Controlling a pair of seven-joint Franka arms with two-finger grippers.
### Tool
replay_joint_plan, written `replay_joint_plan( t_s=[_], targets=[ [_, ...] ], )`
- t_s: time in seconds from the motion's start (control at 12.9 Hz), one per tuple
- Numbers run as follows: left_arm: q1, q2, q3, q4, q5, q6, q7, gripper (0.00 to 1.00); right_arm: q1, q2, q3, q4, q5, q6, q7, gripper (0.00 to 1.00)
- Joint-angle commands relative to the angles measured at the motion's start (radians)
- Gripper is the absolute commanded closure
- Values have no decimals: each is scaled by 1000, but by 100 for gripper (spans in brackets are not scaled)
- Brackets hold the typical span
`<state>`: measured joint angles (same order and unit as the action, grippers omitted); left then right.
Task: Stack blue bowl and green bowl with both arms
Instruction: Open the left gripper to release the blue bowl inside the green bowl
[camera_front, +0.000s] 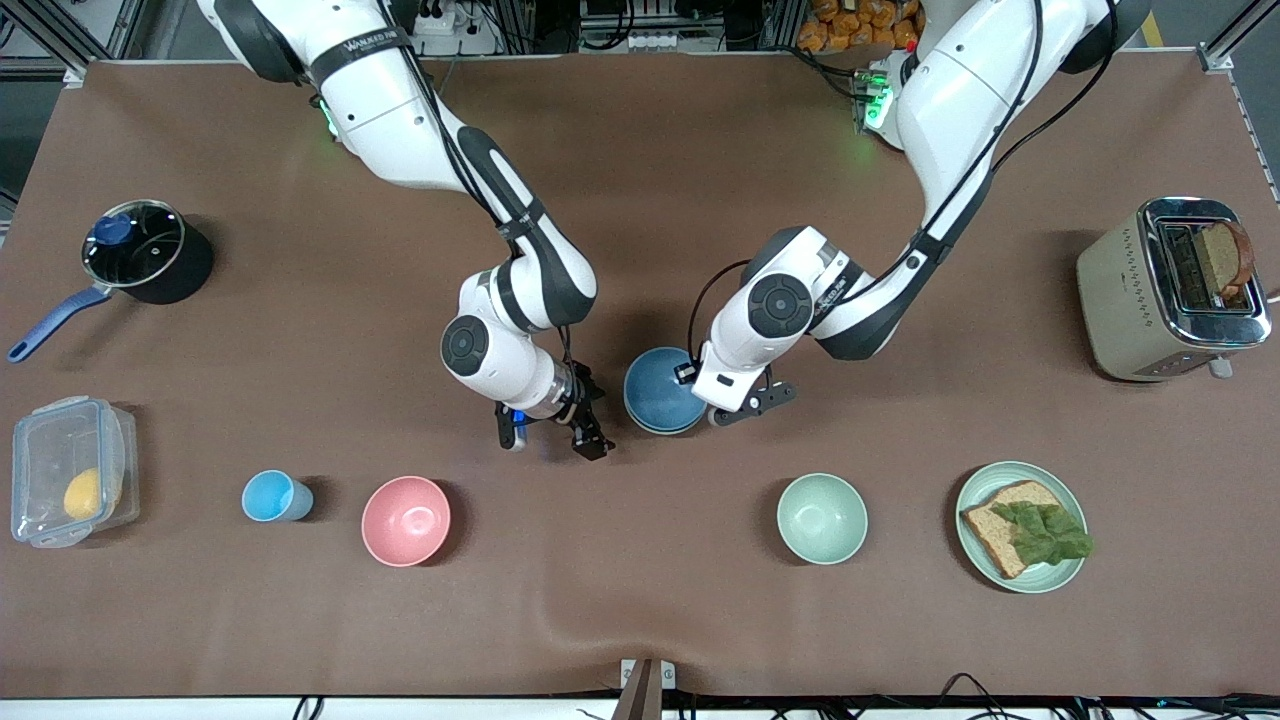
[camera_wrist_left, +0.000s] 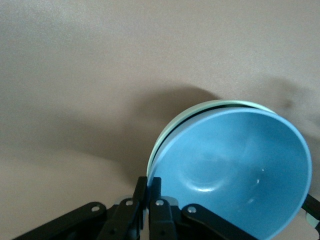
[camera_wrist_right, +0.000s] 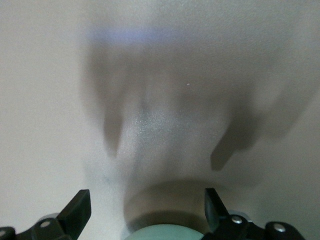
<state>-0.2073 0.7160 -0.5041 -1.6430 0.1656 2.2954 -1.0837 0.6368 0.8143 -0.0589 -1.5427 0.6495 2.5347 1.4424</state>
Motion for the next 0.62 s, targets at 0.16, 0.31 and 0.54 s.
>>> replay_joint_plan(
  t_s=[0.16, 0.31, 0.54],
  targets=[
    [-9, 14, 4, 18, 26, 10, -44, 96, 12, 9, -10, 15, -14, 1, 23, 0],
    [-9, 13, 4, 18, 26, 10, -45, 47, 14, 9, -10, 15, -14, 1, 23, 0],
    [-7, -1, 4, 22, 31, 10, -42, 0, 14, 9, -10, 15, -27, 1, 23, 0]
  ],
)
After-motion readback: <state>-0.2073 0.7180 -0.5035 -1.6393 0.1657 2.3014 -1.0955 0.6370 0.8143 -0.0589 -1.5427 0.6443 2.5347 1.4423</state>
